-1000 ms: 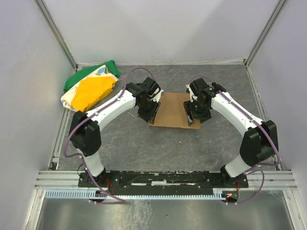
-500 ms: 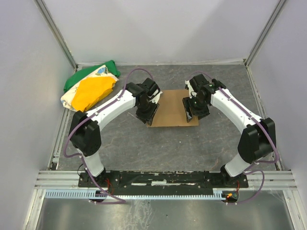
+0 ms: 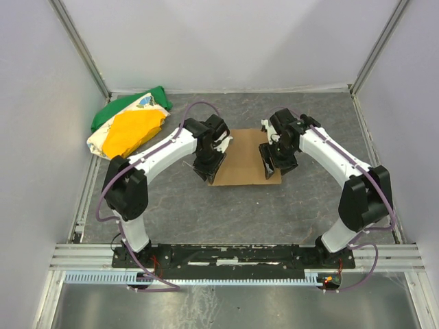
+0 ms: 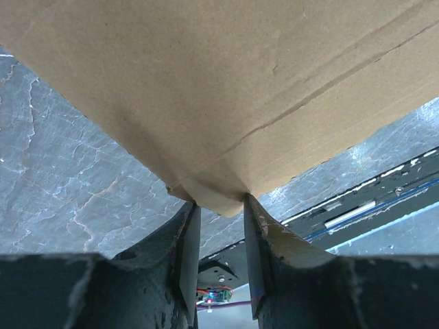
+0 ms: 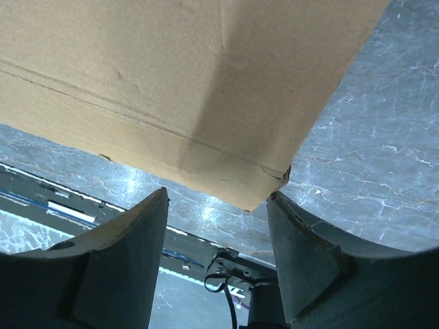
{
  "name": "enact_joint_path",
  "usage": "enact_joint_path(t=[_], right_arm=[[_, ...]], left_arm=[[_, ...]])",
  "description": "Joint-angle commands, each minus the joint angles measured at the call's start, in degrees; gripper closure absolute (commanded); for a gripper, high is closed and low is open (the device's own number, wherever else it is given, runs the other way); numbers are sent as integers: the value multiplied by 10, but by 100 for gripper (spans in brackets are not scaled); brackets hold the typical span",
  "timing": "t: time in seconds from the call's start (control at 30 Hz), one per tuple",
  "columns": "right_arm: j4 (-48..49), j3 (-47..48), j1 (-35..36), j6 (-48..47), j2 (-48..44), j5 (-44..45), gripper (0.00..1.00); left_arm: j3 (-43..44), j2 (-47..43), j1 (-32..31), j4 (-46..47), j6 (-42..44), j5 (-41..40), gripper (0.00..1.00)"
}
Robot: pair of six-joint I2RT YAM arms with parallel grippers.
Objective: Fold the paper box
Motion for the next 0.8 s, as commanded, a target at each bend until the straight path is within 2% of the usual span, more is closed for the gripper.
enact_joint_path(t=[0.0,0.1,0.2,0.27,0.5,0.6,0.7,0.73,0.77], right_arm=[[42,-7,11,-3,0,-85,33],[45,-12,10,-1,0,-84,33],[50,-11,7,9,-16,-70,27],[47,-3,5,12,-32,-50,20],[44,18,-4,15,-91,41,14],[75,15,-11,21,-108,58,14],[157,-4,-13,46,-114,-4,25],[193,-12,-12,57,-108,-38,37],[221,-17,-12,75,-95,-68,53]], left_arm=[[21,-6,-9,49,28,61,63],[23,-6,-7,53,25,64,63],[25,-18,3,62,14,57,59],[25,-37,16,72,4,53,55],[5,-145,83,136,-48,45,48],[-49,-207,100,206,-76,47,47],[-163,-284,109,332,-138,127,53],[-210,-311,111,384,-172,155,64],[-259,-336,111,439,-209,175,84]])
